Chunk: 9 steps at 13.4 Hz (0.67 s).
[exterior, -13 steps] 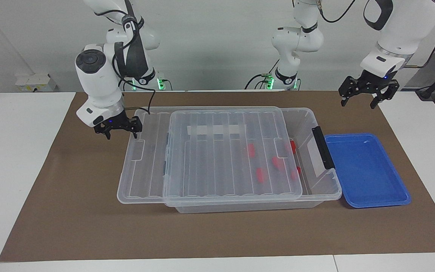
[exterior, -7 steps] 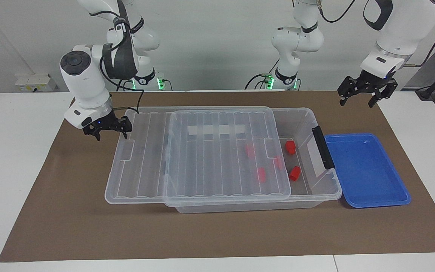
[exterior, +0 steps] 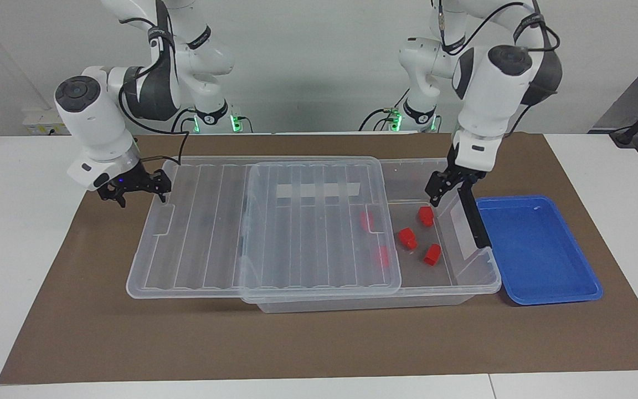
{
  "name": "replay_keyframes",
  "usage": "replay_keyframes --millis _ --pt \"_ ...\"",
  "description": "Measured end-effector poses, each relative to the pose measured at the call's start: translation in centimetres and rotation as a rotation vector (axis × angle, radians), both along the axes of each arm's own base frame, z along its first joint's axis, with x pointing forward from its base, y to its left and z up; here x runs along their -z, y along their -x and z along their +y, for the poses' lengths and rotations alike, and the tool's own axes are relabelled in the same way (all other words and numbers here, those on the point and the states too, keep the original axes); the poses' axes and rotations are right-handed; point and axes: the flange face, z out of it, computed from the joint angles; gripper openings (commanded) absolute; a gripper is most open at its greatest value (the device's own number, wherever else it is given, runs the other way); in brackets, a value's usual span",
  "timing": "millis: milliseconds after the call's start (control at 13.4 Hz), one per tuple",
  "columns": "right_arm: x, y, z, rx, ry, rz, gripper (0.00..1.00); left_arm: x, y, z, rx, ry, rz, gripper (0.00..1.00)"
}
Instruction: Place red block in blue tray from box
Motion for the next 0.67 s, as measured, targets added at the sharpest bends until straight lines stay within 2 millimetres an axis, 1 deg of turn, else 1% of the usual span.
replay_keyframes --millis 75,149,298,522,671 --pt "0.0 0.0 -0.1 0.001 0.0 -0.001 1.0 2.3 -0.2 -0.6 0.003 -0.002 -0.003 1.0" --pt "0.0 0.0 -0.1 0.001 0.0 -0.003 1.0 4.2 -0.2 -0.8 0.005 -0.004 -0.005 1.0" --pt "-0.2 -0.1 -0.1 0.001 0.0 -0.012 1.0 7.4 0.1 -0.8 0.007 -0.011 0.005 1.0" --pt "-1.4 -0.2 0.1 0.01 0.003 -0.04 1.0 12.7 1.2 -1.8 0.024 -0.027 0.031 1.0" --pt "-2.6 0.0 0.7 0.048 0.006 -0.066 1.0 15.5 2.2 -1.7 0.013 -0.027 0.03 1.0"
